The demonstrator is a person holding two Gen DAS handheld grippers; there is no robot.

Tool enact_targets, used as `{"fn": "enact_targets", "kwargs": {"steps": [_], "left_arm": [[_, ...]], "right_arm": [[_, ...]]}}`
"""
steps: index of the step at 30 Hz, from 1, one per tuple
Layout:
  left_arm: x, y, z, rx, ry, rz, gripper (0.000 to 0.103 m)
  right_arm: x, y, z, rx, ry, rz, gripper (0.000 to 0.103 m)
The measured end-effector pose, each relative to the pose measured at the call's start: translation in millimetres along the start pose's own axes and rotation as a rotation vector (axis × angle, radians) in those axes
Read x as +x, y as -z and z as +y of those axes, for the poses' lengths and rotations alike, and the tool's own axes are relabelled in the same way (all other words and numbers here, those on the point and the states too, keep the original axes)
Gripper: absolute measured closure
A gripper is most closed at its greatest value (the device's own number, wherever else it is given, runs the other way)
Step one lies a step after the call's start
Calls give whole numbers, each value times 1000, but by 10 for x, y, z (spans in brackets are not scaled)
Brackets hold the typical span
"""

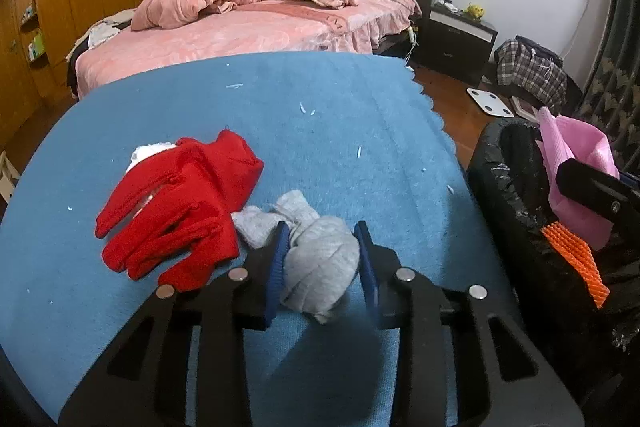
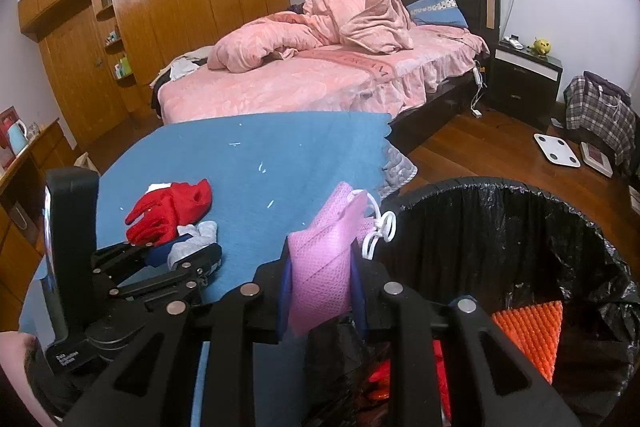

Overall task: Collect trash
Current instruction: 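Grasp the grey sock with the left tool while the right tool holds the pink case, then carry the grey sock and pink case in both tools over the bin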

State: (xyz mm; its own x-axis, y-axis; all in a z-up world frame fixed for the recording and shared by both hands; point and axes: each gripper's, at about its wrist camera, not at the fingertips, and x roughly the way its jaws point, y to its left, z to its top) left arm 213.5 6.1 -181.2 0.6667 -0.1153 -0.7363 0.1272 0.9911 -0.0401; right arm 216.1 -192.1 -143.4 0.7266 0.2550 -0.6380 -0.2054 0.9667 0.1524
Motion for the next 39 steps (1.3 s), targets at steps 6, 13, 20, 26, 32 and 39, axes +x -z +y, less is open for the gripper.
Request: {"fn": "enact_targets", "kwargs": {"steps": [6, 13, 20, 26, 32, 39], "left_arm": [[-298, -67, -42, -4, 33, -74, 72], [-692, -151, -174, 7, 64, -138, 72], [-944, -252, -344, 22, 96, -176, 72], [-1102, -351, -575, 51, 145, -209, 72], [-1166, -404, -908, 97, 203, -225, 72], [-1161, -450, -1290, 141, 281, -235, 72]], "right_arm": [[-132, -49, -23, 2, 8, -30, 78], [-355, -106, -102, 17, 23, -65, 78], [-619, -163, -185, 20, 40, -100, 78], [-858, -179, -316, 30, 63, -128, 78], [-1065, -147, -547, 54, 105, -150, 78], [-1263, -75, -867, 82, 165, -158, 78]]}}
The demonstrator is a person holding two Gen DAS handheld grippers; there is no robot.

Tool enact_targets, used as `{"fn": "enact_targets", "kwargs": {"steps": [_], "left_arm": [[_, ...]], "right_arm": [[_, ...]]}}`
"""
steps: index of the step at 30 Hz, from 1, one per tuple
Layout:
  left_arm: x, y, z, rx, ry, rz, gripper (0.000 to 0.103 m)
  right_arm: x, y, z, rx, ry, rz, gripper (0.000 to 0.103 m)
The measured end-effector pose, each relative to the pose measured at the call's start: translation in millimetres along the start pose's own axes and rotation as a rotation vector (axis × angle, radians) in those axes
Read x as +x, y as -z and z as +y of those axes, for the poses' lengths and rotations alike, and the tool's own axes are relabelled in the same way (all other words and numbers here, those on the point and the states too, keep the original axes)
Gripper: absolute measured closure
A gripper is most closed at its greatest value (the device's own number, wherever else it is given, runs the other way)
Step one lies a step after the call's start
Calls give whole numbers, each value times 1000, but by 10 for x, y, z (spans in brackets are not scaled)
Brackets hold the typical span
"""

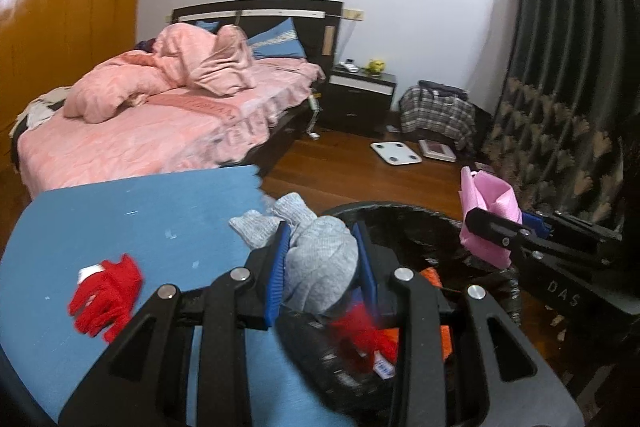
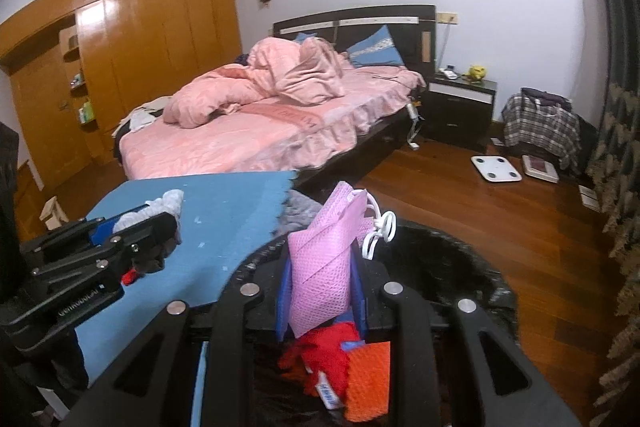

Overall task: Collect trash
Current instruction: 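Carry the grey sock and pink case in both tools over the bin, then open both tools to drop the sock and pink case into the bin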

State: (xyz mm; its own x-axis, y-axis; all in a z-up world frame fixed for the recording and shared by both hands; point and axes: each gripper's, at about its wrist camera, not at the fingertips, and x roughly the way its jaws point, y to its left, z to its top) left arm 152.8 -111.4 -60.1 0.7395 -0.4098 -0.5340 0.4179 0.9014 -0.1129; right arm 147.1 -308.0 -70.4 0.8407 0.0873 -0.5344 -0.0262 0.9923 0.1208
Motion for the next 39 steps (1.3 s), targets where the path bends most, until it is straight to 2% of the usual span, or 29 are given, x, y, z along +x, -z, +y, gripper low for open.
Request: {"fn": "enact_targets", "kwargs": {"steps": [9, 16, 17, 19, 21, 22, 27, 29, 32, 39], "left_arm": [[302, 0, -403, 48, 86, 19, 72], [491, -34, -524, 55, 123, 37, 72], [523, -34, -542, 55, 136, 42, 71], [564, -46, -563, 54, 151, 52, 68], [584, -49, -560, 44, 173, 58, 60], [583, -49, -550, 37, 180, 58, 50], [525, -35, -459, 27, 155, 44, 43], [490, -44, -393, 12, 137, 37, 37], [426, -75, -286, -8, 110, 25, 29], [240, -59, -22, -33, 33, 4, 23]], "right_arm": [[-82, 42, -394, 34, 69, 1, 78], [-42, 108, -578, 52, 97, 17, 78], [-34, 123, -605, 59, 102, 21, 73], [-25, 153, -650, 72, 110, 27, 71], [-17, 183, -693, 81, 118, 32, 68], [-14, 200, -709, 85, 122, 35, 62], [-18, 257, -753, 90, 132, 39, 44], [-25, 257, -749, 91, 132, 35, 33], [-26, 263, -734, 90, 126, 32, 28], [-24, 268, -632, 82, 111, 33, 23]]}}
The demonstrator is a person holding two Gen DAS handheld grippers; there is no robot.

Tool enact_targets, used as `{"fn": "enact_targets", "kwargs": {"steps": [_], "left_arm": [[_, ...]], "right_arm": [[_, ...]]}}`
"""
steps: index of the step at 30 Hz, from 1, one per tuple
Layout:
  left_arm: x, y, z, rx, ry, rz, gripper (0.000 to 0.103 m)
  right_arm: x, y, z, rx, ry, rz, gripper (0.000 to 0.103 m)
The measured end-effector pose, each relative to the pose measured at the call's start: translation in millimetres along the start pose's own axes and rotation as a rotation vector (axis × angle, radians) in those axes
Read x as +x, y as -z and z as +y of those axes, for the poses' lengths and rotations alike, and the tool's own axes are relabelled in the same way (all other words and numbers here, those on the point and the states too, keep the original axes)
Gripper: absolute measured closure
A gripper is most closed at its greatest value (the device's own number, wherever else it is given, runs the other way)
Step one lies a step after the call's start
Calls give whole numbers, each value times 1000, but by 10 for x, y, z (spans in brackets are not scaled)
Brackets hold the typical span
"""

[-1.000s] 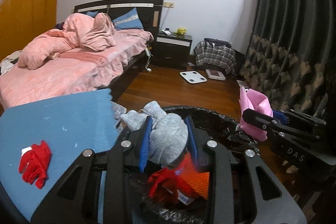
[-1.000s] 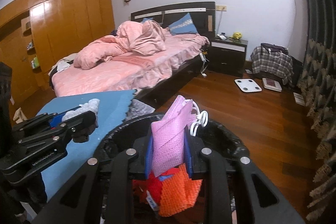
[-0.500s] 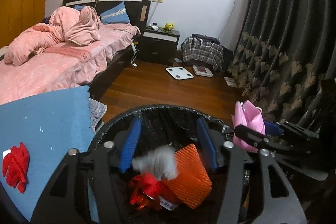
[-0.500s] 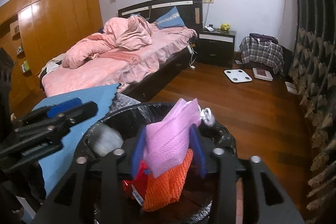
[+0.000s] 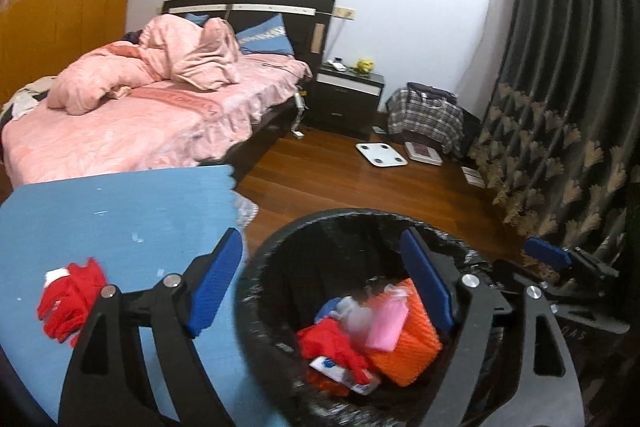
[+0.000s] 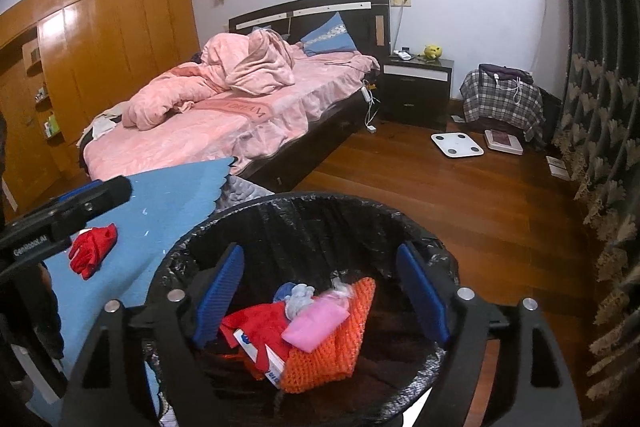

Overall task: Collect trash
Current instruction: 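Open both tools to drop the sock and pink case into the bin, then move both tools back over the red gloves on the mat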

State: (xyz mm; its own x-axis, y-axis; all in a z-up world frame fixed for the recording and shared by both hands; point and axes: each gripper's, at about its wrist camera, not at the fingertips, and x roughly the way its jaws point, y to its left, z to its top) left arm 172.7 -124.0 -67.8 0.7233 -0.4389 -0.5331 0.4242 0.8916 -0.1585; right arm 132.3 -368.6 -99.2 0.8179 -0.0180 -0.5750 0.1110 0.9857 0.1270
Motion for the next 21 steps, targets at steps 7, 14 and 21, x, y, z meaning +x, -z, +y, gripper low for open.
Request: {"fn": "enact_targets", "kwargs": {"steps": [7, 14, 21], "left_arm": [[-249, 113, 391, -20, -108, -2, 13], [-535, 244, 911, -73, -226, 3, 12], [-818, 366, 1374, -118, -326, 4, 12]], "right_arm": [[-12, -28, 186, 3, -15, -6, 6], [59, -75, 538, -22, -80, 0, 6], [155, -123, 1031, -60, -152, 1, 6]]}}
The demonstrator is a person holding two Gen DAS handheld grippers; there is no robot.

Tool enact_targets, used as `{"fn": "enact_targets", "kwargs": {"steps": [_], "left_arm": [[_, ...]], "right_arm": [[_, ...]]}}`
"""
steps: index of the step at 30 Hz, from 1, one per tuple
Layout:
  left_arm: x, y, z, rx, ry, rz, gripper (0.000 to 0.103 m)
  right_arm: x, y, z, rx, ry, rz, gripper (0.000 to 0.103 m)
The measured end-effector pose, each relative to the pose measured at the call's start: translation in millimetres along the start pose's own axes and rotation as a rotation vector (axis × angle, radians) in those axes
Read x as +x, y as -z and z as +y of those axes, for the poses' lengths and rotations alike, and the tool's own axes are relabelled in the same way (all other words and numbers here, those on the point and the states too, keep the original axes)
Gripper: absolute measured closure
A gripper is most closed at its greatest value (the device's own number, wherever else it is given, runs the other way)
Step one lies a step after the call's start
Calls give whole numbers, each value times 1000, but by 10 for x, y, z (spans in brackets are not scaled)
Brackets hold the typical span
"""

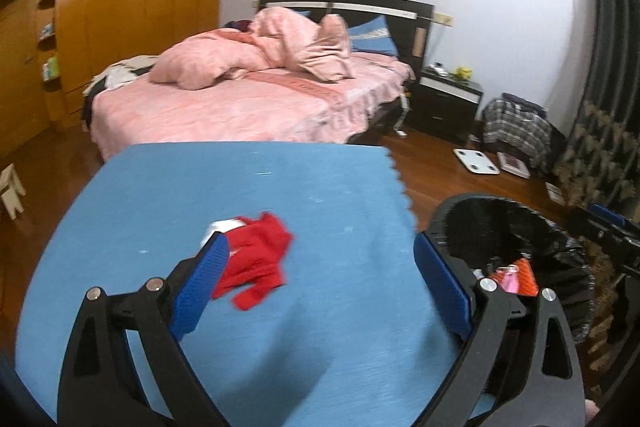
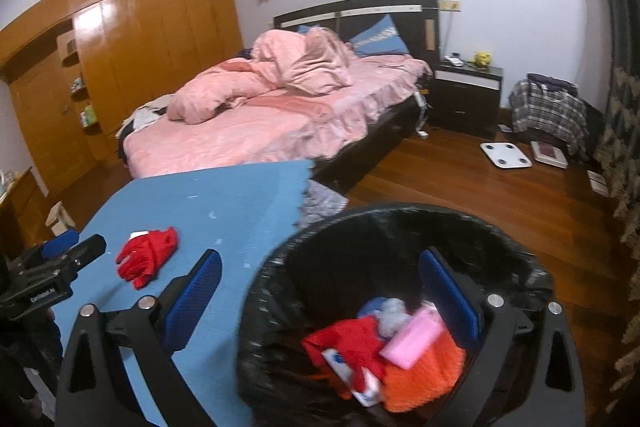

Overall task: Collect trash
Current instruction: 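Move both tools back over the red gloves on the mat, then grasp the red gloves with the right tool, lifting them off the white tissue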

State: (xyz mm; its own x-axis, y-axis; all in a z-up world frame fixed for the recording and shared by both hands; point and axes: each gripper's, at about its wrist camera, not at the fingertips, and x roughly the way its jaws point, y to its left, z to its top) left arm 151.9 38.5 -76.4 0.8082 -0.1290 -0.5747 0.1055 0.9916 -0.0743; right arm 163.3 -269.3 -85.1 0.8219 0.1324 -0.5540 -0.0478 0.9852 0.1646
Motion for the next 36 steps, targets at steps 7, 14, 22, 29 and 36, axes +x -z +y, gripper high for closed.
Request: {"fn": "enact_targets", "kwargs": {"steps": [7, 14, 22, 29, 36], "left_arm": [[-35, 42, 473, -40, -83, -4, 12], [37, 132, 883, -62, -152, 0, 12], [158, 227, 1237, -107, -187, 22, 12], [284, 263, 1439, -132, -205, 35, 12], [379, 291, 1535, -142, -207, 41, 12]], "right_arm": [[288, -50, 554, -67, -74, 24, 6], [625, -17, 1057, -110, -133, 60, 6], [1022, 167, 1507, -153, -181, 124, 6], [1290, 253, 1801, -200, -217, 145, 7], [1538, 341, 2037, -239, -248, 184, 13]]}}
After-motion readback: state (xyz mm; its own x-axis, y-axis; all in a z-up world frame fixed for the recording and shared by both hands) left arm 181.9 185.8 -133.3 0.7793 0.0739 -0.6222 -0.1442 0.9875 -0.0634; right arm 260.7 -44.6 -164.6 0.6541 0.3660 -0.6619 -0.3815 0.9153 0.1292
